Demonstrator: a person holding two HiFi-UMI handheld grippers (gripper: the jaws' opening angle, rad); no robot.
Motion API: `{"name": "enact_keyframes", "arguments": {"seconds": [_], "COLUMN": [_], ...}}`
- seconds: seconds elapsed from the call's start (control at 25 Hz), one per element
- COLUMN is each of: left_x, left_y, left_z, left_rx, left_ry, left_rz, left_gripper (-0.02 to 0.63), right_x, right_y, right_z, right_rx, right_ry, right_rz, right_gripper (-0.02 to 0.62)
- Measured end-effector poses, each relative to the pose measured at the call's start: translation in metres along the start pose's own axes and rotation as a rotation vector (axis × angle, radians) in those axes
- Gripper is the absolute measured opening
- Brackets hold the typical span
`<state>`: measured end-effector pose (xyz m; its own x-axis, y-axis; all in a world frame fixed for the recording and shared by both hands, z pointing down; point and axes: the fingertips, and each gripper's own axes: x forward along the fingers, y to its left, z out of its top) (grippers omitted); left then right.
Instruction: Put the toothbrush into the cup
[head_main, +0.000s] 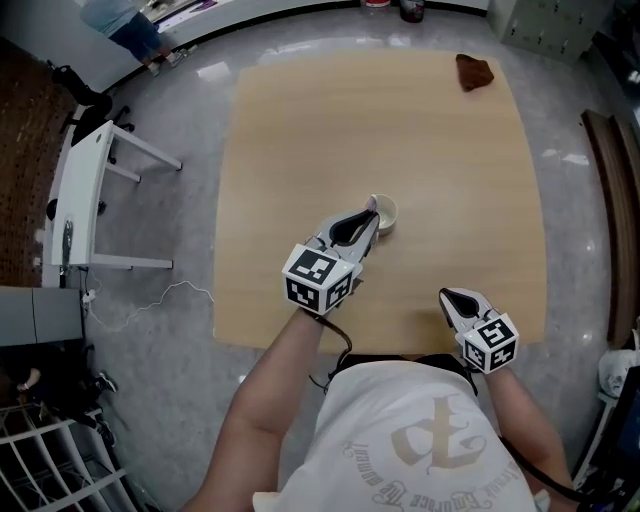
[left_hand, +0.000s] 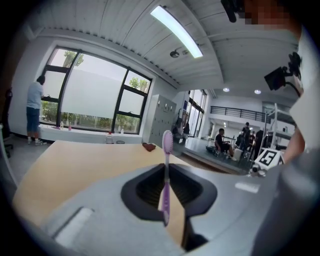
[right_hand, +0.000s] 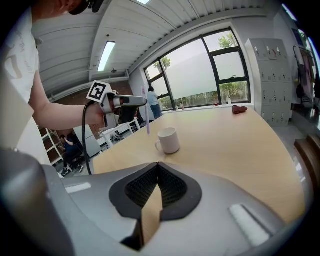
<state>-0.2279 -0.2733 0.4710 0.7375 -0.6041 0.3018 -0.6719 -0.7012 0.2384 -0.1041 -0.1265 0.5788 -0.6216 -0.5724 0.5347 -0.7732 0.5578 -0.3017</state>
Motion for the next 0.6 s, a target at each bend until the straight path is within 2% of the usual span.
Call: {"name": "enact_keyframes", "arguments": {"seconds": [0.24,0.6], "left_x": [0.038,0.079], "left_y": [0.023,0.041], "left_z": [0.004,-0.046], "left_rx": [0.055,0.071], "left_ry": [0.051,0.201], "left_rz": [0.013,0.051], "left_gripper": [0.034,0.035], "right_x": [-0.004,-0.023], "right_y": [0.002,-0.013], "right_z": [-0.004,-0.010], "right_rx": [0.048,0.100], "right_ry": [-0.014,-0.040], "right_rz": [-0.016,-0.089], "right_gripper": [0.012,0.012]}}
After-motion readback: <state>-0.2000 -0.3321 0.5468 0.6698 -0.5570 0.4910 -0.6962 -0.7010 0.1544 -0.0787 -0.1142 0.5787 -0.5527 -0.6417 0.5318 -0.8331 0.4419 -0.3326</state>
